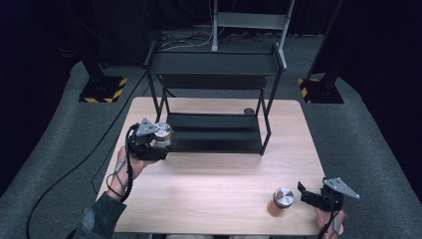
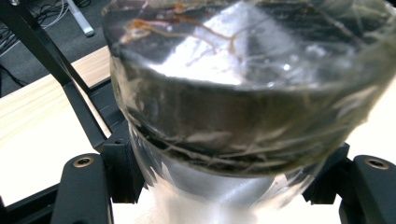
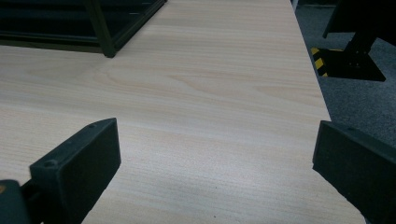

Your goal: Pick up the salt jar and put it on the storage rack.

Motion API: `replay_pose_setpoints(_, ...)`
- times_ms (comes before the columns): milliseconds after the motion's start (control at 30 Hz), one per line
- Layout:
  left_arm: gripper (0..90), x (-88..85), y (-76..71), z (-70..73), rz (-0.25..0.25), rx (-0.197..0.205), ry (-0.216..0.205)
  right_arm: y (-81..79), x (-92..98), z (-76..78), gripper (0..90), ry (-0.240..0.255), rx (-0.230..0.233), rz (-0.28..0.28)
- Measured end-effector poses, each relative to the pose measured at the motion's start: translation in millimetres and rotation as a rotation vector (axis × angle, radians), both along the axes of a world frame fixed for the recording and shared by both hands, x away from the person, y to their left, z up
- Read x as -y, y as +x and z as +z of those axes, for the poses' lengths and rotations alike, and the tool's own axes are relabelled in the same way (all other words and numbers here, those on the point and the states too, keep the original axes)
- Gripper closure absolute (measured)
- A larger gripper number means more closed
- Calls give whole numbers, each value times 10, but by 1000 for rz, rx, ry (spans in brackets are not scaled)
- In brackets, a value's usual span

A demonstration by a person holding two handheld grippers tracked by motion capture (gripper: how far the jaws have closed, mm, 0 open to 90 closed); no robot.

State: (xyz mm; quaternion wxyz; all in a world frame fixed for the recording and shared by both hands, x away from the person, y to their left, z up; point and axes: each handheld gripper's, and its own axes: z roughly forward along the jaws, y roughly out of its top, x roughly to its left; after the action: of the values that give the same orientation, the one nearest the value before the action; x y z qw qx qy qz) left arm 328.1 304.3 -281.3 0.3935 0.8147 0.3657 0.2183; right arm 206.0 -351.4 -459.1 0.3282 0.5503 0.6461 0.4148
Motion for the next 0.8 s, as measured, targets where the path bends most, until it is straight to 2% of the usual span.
replay_pose_setpoints(200,307,3,78,54,-3,-8,6,2,1,1,0,0,-1,0)
replay_pose_setpoints(800,306,42,263,275,0,-1,13,5,5,3,0,2,-3,2)
